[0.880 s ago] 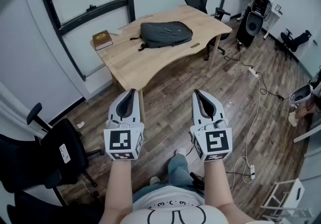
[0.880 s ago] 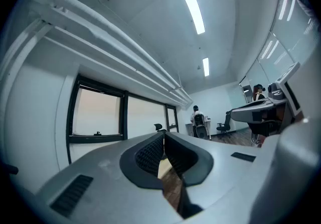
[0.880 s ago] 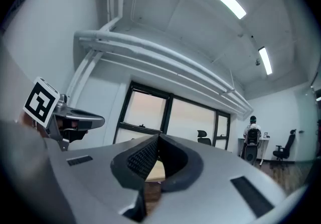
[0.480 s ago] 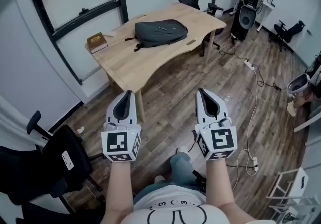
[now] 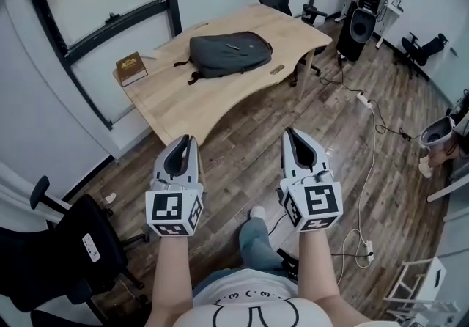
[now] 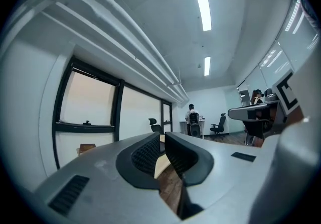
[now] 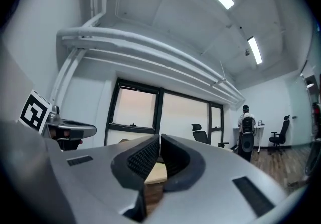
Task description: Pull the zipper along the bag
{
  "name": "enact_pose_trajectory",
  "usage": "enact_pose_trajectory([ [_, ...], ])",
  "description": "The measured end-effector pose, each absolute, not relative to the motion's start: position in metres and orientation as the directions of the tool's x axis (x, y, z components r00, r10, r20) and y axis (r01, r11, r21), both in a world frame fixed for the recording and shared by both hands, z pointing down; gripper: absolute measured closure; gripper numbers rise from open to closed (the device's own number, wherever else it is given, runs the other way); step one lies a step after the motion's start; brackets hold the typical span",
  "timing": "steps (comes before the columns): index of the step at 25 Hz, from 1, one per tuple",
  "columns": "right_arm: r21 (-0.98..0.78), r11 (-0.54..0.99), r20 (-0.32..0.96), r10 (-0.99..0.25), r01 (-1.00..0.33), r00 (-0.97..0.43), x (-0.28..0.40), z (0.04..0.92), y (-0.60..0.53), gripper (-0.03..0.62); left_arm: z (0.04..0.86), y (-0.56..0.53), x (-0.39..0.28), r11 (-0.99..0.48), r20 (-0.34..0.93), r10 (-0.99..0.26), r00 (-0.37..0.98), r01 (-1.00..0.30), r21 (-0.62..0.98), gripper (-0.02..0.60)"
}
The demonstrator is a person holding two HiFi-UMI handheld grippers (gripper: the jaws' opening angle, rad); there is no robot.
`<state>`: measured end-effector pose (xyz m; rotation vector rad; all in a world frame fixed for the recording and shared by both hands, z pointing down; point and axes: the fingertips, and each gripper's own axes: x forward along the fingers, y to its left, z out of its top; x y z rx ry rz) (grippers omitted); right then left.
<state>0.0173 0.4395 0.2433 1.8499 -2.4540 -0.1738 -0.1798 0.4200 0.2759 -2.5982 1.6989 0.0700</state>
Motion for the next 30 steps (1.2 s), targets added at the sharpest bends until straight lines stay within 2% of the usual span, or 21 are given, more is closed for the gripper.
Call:
enact_pose_trajectory([
  [7, 0.107, 0.374, 0.033, -0.927, -0.921, -0.373, 0.048, 0.247, 0.319, 0.546, 0.286, 0.306, -0.138, -0.380, 0.007, -0.925, 0.380, -0.925, -0.016, 0.561],
  [16, 0.069, 0.390, 0.070, -0.920, -0.918, -0.385, 0.103, 0.262, 0.177, 0.543, 0.292, 0.177, -0.091, -0.323, 0.044, -0.945, 0.323, -0.946, 0.008, 0.561],
  [25, -0.056, 0.441, 0.112, -0.888, -0.895, -0.445, 0.114, 0.297, 0.095, 0.543, 0.324, 0.094, -0.075, -0.335, 0.121, -0.935, 0.332, -0.942, 0.002, 0.560],
  [28, -0.043, 0.440, 0.136, -0.887, -0.897, -0.442, 0.112, 0.310, 0.065, 0.543, 0.334, 0.063, -0.072, -0.367, 0.144, -0.920, 0.364, -0.930, 0.009, 0.557],
  [30, -0.027, 0.444, 0.161, -0.882, -0.896, -0.442, 0.109, 0.319, 0.041, 0.542, 0.340, 0.040, -0.072, -0.384, 0.159, -0.910, 0.382, -0.923, 0.021, 0.531],
])
